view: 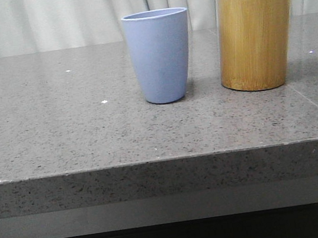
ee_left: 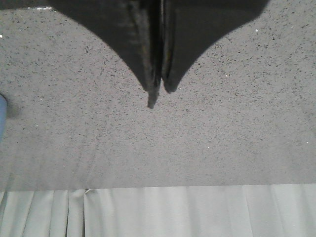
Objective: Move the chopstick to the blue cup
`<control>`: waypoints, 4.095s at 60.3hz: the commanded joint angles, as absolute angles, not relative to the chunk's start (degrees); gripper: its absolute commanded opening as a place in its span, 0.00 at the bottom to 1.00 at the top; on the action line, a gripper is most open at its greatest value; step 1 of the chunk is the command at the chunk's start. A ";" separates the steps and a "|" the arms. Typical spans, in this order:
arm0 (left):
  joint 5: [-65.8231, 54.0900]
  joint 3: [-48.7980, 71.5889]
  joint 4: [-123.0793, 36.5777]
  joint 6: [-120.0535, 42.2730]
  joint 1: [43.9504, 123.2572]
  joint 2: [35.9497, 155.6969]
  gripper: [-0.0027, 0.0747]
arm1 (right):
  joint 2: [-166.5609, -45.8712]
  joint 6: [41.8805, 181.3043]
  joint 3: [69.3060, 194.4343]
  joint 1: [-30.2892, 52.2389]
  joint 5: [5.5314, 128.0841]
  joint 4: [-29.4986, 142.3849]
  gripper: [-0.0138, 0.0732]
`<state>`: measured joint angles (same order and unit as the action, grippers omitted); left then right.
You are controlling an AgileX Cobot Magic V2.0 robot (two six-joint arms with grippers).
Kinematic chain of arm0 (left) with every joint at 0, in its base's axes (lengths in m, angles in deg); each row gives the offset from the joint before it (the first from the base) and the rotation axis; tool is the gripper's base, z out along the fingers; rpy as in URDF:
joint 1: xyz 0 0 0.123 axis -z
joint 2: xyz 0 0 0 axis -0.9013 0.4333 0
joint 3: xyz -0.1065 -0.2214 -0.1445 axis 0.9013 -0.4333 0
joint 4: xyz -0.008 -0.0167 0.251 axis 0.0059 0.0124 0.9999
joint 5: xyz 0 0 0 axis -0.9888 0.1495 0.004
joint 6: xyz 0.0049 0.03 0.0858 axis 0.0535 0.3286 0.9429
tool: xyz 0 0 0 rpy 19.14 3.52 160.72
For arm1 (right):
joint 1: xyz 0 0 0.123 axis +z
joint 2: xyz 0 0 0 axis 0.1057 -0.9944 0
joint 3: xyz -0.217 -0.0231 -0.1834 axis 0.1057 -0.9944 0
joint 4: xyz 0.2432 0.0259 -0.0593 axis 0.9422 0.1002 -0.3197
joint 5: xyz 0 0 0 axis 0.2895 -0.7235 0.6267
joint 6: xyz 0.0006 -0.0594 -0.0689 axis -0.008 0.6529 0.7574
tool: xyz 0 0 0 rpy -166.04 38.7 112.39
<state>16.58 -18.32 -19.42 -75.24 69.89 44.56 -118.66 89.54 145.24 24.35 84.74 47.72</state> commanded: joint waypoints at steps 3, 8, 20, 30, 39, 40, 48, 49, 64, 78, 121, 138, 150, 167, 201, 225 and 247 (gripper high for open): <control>11.67 -16.98 -19.84 -75.77 69.65 45.27 0.01 | -121.27 89.89 147.31 27.43 89.28 46.16 0.11; 11.67 -16.98 -19.84 -75.77 69.65 45.27 0.01 | -123.90 89.89 147.25 28.18 89.28 46.00 0.11; 11.67 -16.98 -19.84 -75.77 69.65 45.27 0.01 | -129.16 89.89 147.07 28.17 89.06 46.00 0.11; 11.67 -16.98 -19.84 -75.77 69.65 45.27 0.01 | -133.35 89.89 147.07 28.17 88.85 46.00 0.12; 11.67 -16.98 -19.84 -75.77 69.65 45.27 0.01 | -134.57 89.89 147.05 28.17 85.96 46.00 0.12; 11.67 -16.98 -19.84 -75.77 69.65 45.27 0.01 | -134.63 89.89 147.05 28.17 85.60 46.00 0.12; 11.67 -16.98 -19.84 -75.77 69.65 45.27 0.01 | -134.69 89.89 147.05 28.17 83.56 46.00 0.12; 11.67 -16.98 -19.84 -75.77 69.65 45.27 0.01 | -134.69 89.89 147.05 28.17 83.49 46.00 0.13; 11.67 -16.98 -19.84 -75.77 69.65 45.27 0.01 | -134.69 89.89 147.05 28.17 82.28 46.00 0.39; 11.67 -16.98 -19.84 -75.77 69.65 45.27 0.01 | -134.46 89.89 147.12 28.17 82.72 46.00 0.53; 11.67 -16.98 -19.84 -75.77 69.65 45.27 0.01 | -119.45 89.89 147.23 15.76 68.90 45.71 0.03; 11.67 -16.98 -19.84 -75.77 69.65 45.27 0.01 | -109.22 89.89 144.13 2.48 60.17 44.79 0.03; 11.67 -16.98 -19.84 -75.77 69.65 45.27 0.01 | -100.45 89.89 135.19 0.01 61.48 44.79 0.03; 11.67 -16.98 -19.84 -75.77 69.65 45.27 0.01 | -85.20 89.89 117.77 0.01 66.66 45.09 0.03; 11.67 -16.98 -19.84 -75.77 69.65 45.27 0.01 | -54.26 89.89 92.25 0.01 72.46 45.09 0.03; 11.67 -16.98 -19.84 -75.77 69.65 45.27 0.01 | -53.96 89.89 92.19 0.01 73.22 45.09 0.03; 11.67 -16.98 -19.84 -75.77 69.65 45.27 0.01 | -53.96 89.89 92.19 0.01 73.22 45.09 0.03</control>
<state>16.58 -18.32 -19.42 -75.24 69.89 44.56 -53.29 89.54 90.82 0.43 68.13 45.06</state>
